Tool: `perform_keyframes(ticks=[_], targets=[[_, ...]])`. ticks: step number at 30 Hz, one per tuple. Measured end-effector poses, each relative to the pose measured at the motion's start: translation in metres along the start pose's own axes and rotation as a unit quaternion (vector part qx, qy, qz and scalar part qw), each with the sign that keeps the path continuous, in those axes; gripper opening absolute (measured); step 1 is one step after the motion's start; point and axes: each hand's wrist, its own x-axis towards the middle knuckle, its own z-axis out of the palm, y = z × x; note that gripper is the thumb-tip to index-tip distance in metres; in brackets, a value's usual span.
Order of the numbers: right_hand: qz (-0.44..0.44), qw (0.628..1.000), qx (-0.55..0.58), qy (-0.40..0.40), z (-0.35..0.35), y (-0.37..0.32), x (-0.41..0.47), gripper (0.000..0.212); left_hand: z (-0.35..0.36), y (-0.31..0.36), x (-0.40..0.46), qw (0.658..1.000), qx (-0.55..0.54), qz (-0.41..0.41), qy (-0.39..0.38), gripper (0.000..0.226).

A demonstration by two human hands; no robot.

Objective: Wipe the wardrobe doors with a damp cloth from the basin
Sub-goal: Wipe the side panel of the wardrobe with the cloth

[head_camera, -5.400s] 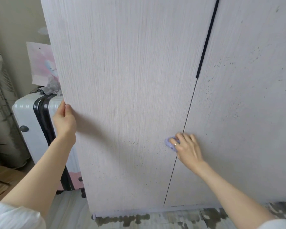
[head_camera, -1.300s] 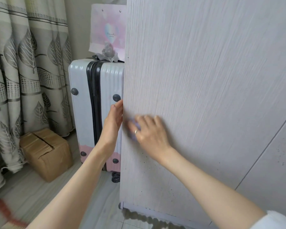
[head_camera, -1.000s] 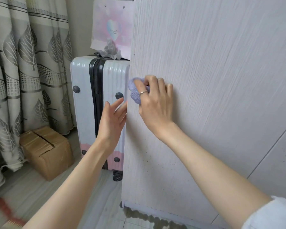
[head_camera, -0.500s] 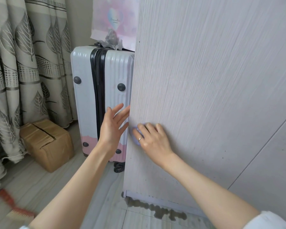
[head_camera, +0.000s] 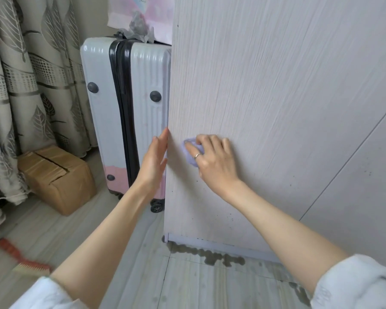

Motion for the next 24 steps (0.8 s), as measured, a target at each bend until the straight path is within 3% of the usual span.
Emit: perform_keyframes(ticks=[6, 9, 12, 15, 17, 19, 22, 24], targets=[[-0.179, 0.96, -0.063, -0.206, 0.025, -0.018, -0.107, 0.019, -0.022, -0.025, -0.012, 0.999, 0.04, -0.028, -0.019, 0.05], [-0.16, 0.975, -0.057, -0.142, 0.022, -0.012, -0.095, 0.005, -0.018, -0.033, -0.019, 0.999, 0.021, -0.024, 0.014, 0.048], [-0.076, 0.997, 0.0, 0.001, 0.023, -0.015, -0.045, 0.034, -0.017, -0.03, -0.014, 0.998, 0.037, -0.015, 0.039, 0.043], [0.027, 0.998, 0.035, 0.046, 0.026, -0.026, -0.011, 0.039, -0.018, -0.028, -0.01, 0.997, 0.077, -0.004, 0.016, 0.039], [0.035, 0.998, 0.038, 0.047, 0.034, -0.037, -0.018, 0.035, -0.018, -0.029, -0.009, 0.997, 0.08, -0.003, 0.009, 0.039], [-0.018, 0.999, 0.032, 0.026, 0.048, -0.051, -0.046, 0.022, -0.018, -0.034, -0.008, 0.996, 0.089, -0.004, 0.008, 0.042], [-0.101, 0.992, 0.018, -0.072, 0.059, -0.067, -0.082, 0.007, -0.019, -0.039, -0.011, 0.996, 0.087, -0.009, -0.015, 0.044], [-0.114, 0.99, 0.015, -0.085, 0.062, -0.066, -0.082, 0.004, -0.02, -0.041, -0.011, 0.996, 0.082, -0.011, -0.03, 0.04]])
